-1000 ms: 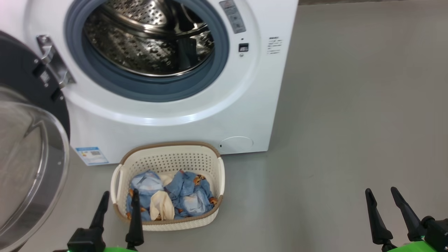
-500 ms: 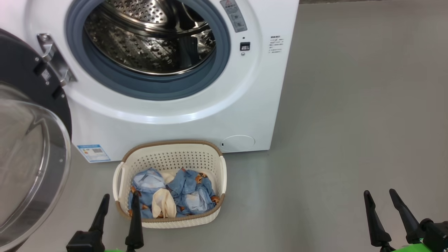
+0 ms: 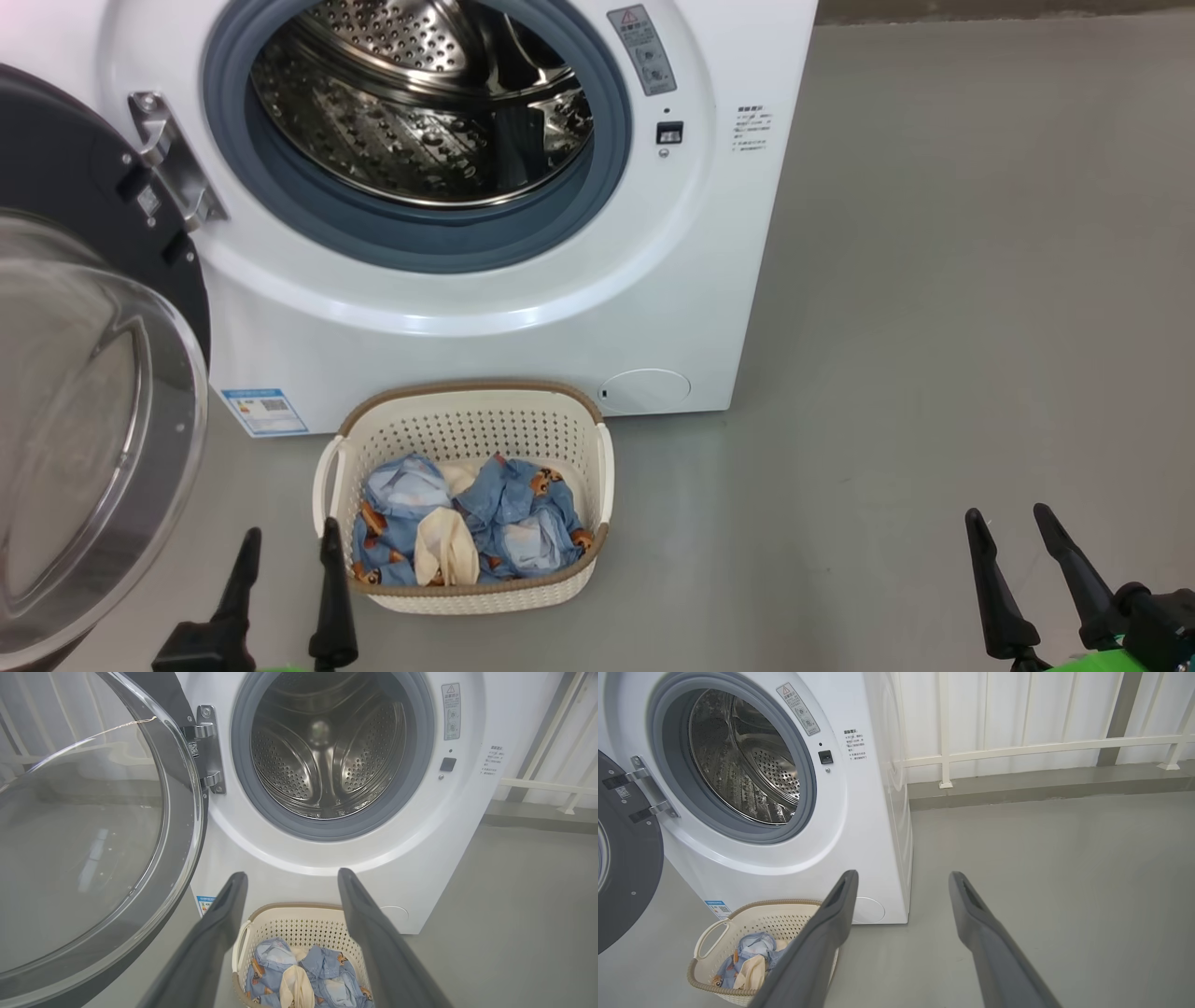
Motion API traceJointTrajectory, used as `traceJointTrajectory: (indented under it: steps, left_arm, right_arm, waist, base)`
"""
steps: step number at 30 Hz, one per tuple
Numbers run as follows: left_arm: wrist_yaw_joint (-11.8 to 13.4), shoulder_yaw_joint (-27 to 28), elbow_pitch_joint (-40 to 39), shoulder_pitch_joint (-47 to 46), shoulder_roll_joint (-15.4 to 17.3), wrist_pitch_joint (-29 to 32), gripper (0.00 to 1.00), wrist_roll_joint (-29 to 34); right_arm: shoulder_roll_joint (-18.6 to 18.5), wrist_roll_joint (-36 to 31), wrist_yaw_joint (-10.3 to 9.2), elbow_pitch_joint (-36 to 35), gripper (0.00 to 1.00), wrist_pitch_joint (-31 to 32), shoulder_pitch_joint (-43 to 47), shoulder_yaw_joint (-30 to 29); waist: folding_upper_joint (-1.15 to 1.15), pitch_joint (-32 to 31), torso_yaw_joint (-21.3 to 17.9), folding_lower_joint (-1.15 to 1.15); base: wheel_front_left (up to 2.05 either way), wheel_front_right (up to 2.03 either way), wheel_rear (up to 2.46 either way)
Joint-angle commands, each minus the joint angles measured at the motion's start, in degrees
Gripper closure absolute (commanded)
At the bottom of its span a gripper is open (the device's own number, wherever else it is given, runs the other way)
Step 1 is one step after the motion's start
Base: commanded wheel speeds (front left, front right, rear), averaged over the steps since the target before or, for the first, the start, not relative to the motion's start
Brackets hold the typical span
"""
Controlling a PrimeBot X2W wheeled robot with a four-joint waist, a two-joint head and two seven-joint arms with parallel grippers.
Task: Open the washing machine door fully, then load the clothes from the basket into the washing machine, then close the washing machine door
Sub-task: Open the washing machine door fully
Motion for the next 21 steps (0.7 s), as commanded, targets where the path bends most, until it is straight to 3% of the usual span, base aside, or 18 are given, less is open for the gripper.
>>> traceJointTrajectory:
  steps: [1, 10, 21]
  left_arm:
    - [0.2, 2.3, -0.9, -0.5, 0.6, -0.4, 0.00, 0.1]
    - [-1.9, 4.6, 1.6, 0.2, 0.6, -0.4, 0.00, 0.0]
    - [-2.3, 6.3, 1.4, 0.3, 0.6, -0.4, 0.00, -0.3]
  right_arm:
    - [-1.2, -0.8, 0.09, -1.3, 0.00, -0.7, -1.2, 1.5]
    - [-1.0, -1.2, 0.09, -1.1, 0.00, -0.7, -0.1, 1.6]
    - [-0.9, -1.7, 0.09, -0.8, 0.00, -0.7, 0.5, 2.2]
  waist:
    - [0.00, -0.3, -0.3, 0.00]
    - [0.00, -1.6, -1.4, 0.00]
    - [0.00, -2.5, -1.6, 0.00]
  base:
    - [0.00, 0.00, 0.00]
    - [0.00, 0.00, 0.00]
    - [0.00, 0.00, 0.00]
